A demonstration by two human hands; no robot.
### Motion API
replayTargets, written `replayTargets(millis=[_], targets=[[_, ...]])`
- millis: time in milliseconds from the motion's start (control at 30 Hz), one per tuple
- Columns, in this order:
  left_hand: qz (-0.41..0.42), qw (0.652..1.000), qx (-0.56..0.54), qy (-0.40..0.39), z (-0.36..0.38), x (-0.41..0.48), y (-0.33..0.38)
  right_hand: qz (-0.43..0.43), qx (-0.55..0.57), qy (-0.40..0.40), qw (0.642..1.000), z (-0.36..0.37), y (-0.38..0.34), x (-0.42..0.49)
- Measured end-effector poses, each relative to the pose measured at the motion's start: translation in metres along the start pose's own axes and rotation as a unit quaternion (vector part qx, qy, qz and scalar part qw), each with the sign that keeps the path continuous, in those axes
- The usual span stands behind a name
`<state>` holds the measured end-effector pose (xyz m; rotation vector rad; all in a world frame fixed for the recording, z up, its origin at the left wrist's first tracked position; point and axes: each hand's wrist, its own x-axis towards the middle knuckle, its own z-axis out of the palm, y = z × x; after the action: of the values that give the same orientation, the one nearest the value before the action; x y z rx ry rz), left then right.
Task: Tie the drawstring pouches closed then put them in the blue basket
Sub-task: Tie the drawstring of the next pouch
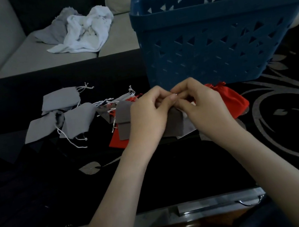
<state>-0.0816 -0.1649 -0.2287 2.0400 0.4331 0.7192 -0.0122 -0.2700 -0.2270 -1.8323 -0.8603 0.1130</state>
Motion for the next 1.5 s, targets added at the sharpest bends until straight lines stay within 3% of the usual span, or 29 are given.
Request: replayTargets(millis=[367,667,933,1167,1333,1500], targets=[[-0.007,1.000,0.005,-0.014,-0.0006,0.0016,0.0008,0.054,-0.016,0.005,0.998,-0.0067,0.0032,0.0069],[-0.135,0.980,-0.137,-0.049,0.0009,0.0027,0.0003,-0.078,-0.126,0.041,0.988,-0.0027,0.0063,0.0046],[-0.156,0.973,-0.157,-0.057,-0.0003,0.0021,0.0022,-0.107,-0.127,0.051,0.985,-0.0001,0.0066,0.0027],[-0.122,0.982,-0.141,-0.029,-0.0025,0.0022,0.0041,0.053,0.012,-0.053,0.997,-0.0007,0.0005,0.0074],[-0.110,0.984,-0.140,-0.001,-0.0024,0.0027,0.0031,0.104,0.107,-0.101,0.984,-0.0036,-0.0016,0.0061],[-0.083,0.988,-0.132,0.006,-0.0035,0.0025,0.0041,0.117,0.121,-0.101,0.981,-0.0061,-0.0016,0.0087]])
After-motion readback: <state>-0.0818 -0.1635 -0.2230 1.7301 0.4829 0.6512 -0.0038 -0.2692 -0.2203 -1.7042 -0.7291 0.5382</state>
